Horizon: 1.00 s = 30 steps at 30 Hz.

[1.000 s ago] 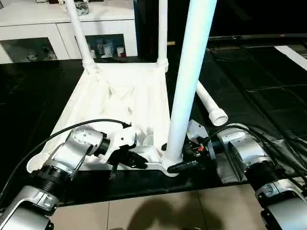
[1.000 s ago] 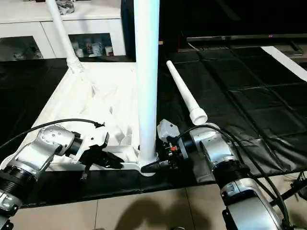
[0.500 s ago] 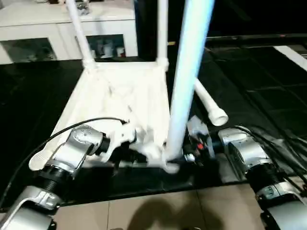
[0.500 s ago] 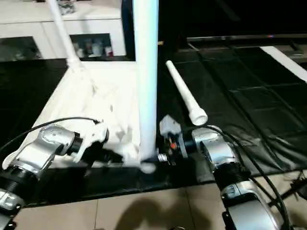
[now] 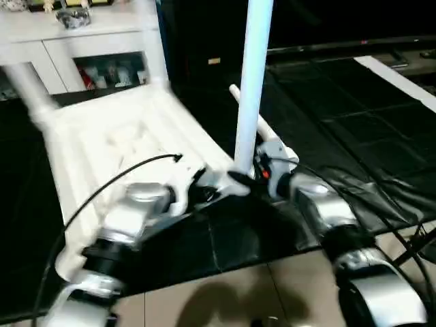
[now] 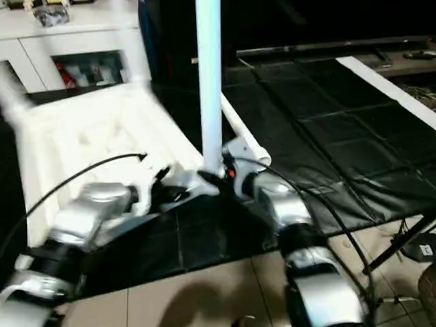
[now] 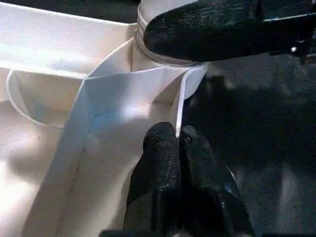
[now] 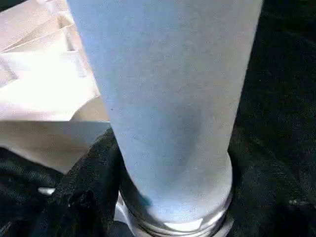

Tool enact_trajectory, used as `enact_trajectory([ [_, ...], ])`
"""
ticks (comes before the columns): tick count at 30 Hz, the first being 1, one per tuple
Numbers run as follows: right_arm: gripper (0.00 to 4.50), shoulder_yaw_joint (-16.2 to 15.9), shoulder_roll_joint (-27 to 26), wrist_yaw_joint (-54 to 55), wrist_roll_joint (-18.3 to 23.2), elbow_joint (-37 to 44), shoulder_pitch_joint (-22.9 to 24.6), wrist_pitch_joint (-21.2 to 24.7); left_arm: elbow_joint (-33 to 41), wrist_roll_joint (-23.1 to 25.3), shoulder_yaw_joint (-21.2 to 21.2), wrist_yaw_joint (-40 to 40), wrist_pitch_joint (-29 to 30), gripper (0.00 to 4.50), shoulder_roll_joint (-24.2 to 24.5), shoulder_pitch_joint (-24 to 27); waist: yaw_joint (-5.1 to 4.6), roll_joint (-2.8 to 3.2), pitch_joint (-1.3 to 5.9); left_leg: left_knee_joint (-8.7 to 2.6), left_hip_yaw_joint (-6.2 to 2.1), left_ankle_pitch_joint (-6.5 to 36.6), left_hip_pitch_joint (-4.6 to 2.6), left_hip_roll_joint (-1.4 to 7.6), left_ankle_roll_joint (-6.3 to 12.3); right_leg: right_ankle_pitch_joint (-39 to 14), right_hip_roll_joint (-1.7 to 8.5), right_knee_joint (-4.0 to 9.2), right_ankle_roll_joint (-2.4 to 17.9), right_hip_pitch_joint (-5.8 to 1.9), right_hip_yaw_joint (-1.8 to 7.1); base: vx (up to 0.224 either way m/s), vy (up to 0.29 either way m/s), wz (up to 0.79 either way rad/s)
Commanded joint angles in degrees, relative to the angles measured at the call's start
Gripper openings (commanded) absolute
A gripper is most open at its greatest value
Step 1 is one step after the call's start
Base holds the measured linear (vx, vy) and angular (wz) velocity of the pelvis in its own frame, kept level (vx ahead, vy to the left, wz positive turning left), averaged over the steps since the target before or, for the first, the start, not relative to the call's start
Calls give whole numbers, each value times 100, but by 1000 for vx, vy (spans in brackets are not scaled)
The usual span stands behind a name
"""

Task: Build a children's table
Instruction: Rotate leg to tighten, then rotate table base

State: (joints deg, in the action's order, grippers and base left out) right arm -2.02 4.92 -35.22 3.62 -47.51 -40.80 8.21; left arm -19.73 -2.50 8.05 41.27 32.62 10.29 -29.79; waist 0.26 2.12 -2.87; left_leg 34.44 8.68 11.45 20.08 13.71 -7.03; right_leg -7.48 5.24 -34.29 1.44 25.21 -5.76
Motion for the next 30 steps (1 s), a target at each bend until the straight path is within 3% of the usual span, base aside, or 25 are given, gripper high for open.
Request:
enact_trajectory([
  [1, 326, -327, -473, -330, -7, -133, 41, 153, 422, -83, -143, -281, -118, 0, -204, -189, 63, -75, 486, -305, 154, 466, 120, -196, 615, -1273, 126, 324, 1203, -498, 160, 0, 0, 0],
  [3, 340, -303, -484, -354, 2, -142, 39, 131, 437, -70, -126, -273, -114, 0, -198, -178, 64, -72, 488, -302, 154, 389, 122, -190, 672, -1059, 129, 301, 1305, -507, 163, 0, 0, 0],
  [4, 340, -302, -485, -418, 16, -119, 51, 117, 439, -57, -109, -266, -120, 0, -184, -172, 61, -30, 481, -305, 153, 433, 108, -186, 683, -1048, 133, 304, 1345, -504, 161, 0, 0, 0],
  [6, 362, -312, -484, -465, 27, -97, 65, 97, 451, -55, -87, -266, -112, 0, -173, -168, 48, -62, 466, -311, 163, 587, 106, -192, 655, -1219, 133, 337, 1323, -511, 159, 0, 0, 0],
  [9, 385, -316, -473, -580, 91, -20, 109, 86, 463, -57, -62, -288, -95, 0, -168, -169, 47, -44, 450, -321, 163, 796, 93, -187, 571, -1551, 141, 378, 1215, -503, 157, 0, 0, 0],
  [11, 422, -341, -403, -666, 122, 85, 189, 63, 474, -61, -46, -346, -67, 0, -167, -181, 44, -75, 452, -324, 160, 796, 96, -185, 544, -1577, 138, 375, 1183, -503, 160, 0, 0, 0],
  [14, 442, -354, -158, -838, 98, 263, 363, -30, 483, -27, -28, -391, -81, 0, -119, -164, 73, -65, 459, -320, 160, 724, 93, -179, 570, -1440, 137, 362, 1194, -508, 167, 0, 0, 0],
  [18, 447, -226, 120, -1160, 278, 647, 605, 55, 476, 25, -5, -398, -134, 0, -59, -112, 104, -57, 461, -313, 160, 611, 104, -185, 666, -1197, 126, 341, 1266, -524, 171, 0, 0, 0],
  [21, 447, -10, 495, -1439, 539, 1119, 892, 248, 513, 27, 6, -359, -155, 0, -9, -66, 133, -37, 459, -310, 163, 682, 89, -191, 683, -1325, 122, 369, 1215, -522, 165, 0, 0, 0],
  [23, 447, 24, 623, -1577, 611, 1301, 1006, 301, 519, -4, -15, -343, -151, 0, -3, -55, 150, -58, 466, -303, 167, 709, 102, -193, 687, -1389, 122, 378, 1162, -532, 162, 0, 0, 0],
  [25, 450, 78, 890, -1873, 781, 1809, 1316, 519, 551, -105, -69, -283, -132, 43, 23, -31, 149, -57, 466, -301, 161, 682, 116, -203, 678, -1398, 114, 388, 1132, -537, 154, 0, 0, 0],
  [29, 450, 52, 1021, -2070, 888, 2186, 1553, 707, 594, -126, -103, -293, -230, 66, 47, -17, 174, -59, 457, -313, 157, 725, 101, -175, 663, -1555, 121, 414, 1107, -516, 147, 0, 0, 0],
  [30, 450, 52, 1021, -2070, 888, 2186, 1553, 707, 594, -126, -103, -293, -230, 66, 47, -17, 185, -66, 432, -316, 169, 899, 90, -193, 607, -1898, 112, 449, 995, -498, 137, 0, 0, 0],
])
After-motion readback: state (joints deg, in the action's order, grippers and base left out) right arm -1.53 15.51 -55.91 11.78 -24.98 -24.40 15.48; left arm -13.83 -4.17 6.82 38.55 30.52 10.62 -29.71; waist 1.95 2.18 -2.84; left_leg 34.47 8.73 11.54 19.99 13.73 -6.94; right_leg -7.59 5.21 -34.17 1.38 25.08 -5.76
